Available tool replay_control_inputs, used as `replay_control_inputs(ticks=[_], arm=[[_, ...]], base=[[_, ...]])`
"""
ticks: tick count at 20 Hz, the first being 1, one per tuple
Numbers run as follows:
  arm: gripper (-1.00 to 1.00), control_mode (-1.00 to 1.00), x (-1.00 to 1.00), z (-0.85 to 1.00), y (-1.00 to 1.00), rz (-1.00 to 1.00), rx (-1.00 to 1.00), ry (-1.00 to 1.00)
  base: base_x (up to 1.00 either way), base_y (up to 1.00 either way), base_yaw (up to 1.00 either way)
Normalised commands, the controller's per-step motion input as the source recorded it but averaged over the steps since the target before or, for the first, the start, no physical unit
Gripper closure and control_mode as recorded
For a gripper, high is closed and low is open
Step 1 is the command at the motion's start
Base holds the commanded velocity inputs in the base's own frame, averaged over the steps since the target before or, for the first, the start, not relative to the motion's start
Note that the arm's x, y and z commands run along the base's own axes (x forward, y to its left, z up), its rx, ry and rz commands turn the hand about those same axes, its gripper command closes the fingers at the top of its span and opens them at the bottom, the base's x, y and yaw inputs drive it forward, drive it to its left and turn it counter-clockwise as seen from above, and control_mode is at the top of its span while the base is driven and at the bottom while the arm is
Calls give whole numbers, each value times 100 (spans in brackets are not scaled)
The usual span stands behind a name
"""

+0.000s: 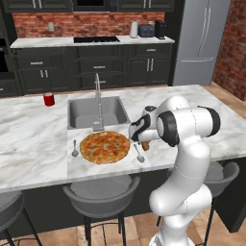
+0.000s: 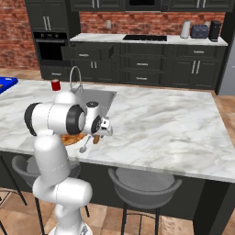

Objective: Take the pizza cutter from the drawer on the right and place it on the dining counter for cutting.

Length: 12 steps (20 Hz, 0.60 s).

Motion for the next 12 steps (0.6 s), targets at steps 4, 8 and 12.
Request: replay_control_inputs(ticks=[4,8,12], arm=[[100,-100,16,-18,0,1,0,0],[100,-100,4,-30,2,2,0,0],[100,-100,0,-30,2,2,0,0]], base=[[0,0,0],[0,0,0],[0,0,0]])
